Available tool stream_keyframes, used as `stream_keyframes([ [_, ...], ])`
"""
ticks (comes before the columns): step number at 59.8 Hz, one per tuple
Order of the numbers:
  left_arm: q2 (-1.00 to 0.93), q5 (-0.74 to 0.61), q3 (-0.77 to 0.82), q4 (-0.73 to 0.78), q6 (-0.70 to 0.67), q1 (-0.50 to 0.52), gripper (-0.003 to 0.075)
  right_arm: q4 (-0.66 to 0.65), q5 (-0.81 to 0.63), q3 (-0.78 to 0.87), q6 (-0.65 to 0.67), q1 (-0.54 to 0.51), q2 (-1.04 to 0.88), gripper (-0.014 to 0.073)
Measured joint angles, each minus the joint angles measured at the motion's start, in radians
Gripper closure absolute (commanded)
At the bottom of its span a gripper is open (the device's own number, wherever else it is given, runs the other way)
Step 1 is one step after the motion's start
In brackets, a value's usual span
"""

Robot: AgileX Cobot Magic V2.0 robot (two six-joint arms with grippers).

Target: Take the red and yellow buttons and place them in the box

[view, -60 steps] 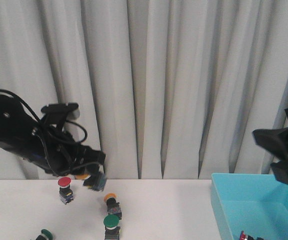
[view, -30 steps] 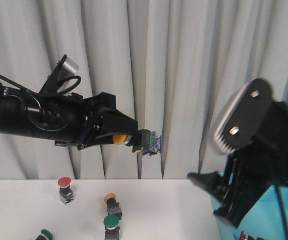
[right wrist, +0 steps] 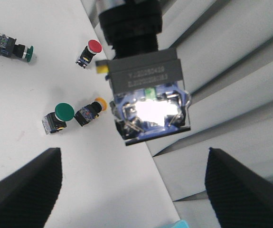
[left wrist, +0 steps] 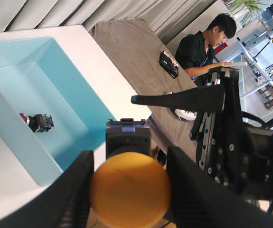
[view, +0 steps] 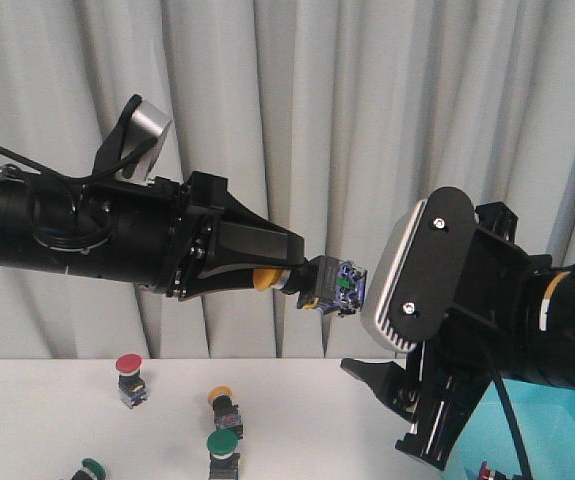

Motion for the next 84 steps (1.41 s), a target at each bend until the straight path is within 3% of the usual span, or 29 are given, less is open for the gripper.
stream_keyframes([
  [36, -0.001, 0.067, 0.000, 0.054, 0.120, 0.000, 0.0716, 0.001, -0.060, 0.000, -0.039, 0.055, 0.000, 0.0005],
  [84, -0.001, 0.078, 0.000, 0.024, 0.127, 0.000, 0.0716, 0.055, -0.060, 0.000, -0.046, 0.055, 0.000, 0.0019],
])
